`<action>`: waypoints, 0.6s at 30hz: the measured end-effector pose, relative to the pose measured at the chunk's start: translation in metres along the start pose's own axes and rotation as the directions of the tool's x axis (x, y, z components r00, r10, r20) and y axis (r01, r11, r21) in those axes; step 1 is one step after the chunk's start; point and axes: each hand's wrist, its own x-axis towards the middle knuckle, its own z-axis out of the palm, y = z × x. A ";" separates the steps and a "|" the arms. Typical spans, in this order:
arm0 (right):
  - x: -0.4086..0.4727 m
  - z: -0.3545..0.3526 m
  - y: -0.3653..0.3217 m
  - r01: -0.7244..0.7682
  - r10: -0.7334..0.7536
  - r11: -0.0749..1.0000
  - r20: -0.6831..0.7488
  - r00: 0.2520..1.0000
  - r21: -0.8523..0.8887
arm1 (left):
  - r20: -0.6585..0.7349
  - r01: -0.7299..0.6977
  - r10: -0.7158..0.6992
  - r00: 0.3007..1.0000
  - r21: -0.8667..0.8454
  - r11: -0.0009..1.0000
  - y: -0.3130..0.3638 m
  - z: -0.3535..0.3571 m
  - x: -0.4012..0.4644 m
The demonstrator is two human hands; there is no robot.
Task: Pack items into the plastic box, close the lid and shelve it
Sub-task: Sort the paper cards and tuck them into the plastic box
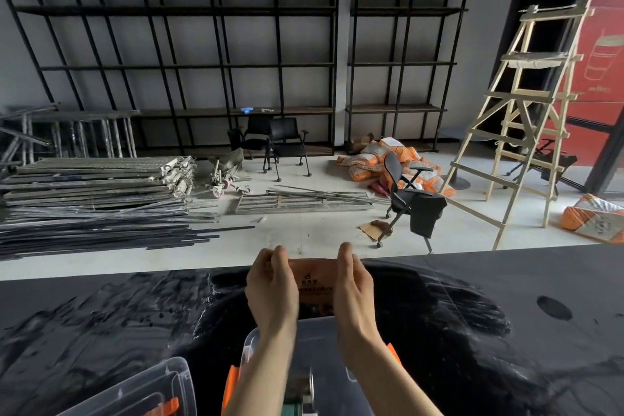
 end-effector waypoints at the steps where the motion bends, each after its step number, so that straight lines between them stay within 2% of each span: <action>1: 0.001 0.000 -0.002 -0.006 0.006 1.000 -0.012 1.000 -0.002 | -0.002 -0.016 0.016 1.000 -0.008 1.000 -0.001 0.000 0.000; 5: 0.013 -0.011 -0.014 -0.190 0.189 0.982 0.042 0.981 0.016 | 0.011 -0.153 0.153 0.988 -0.004 0.988 -0.001 -0.002 0.001; 8: 0.015 -0.014 -0.021 -0.266 0.265 0.964 0.057 0.963 0.023 | -0.051 -0.145 0.144 0.988 -0.025 0.989 0.000 0.002 0.001; 11: 0.011 -0.008 -0.024 -0.280 0.279 0.960 0.024 0.960 0.029 | -0.073 -0.103 0.098 0.993 -0.075 0.992 -0.001 0.006 -0.003; 14: 0.010 -0.002 -0.020 -0.207 0.205 0.978 -0.051 0.977 -0.037 | -0.079 -0.041 0.032 0.996 -0.104 0.994 -0.003 0.006 -0.003; 18: 0.008 -0.002 -0.014 0.019 -0.029 0.993 -0.088 0.996 -0.116 | -0.043 0.021 -0.024 0.999 -0.079 0.997 -0.006 0.006 0.002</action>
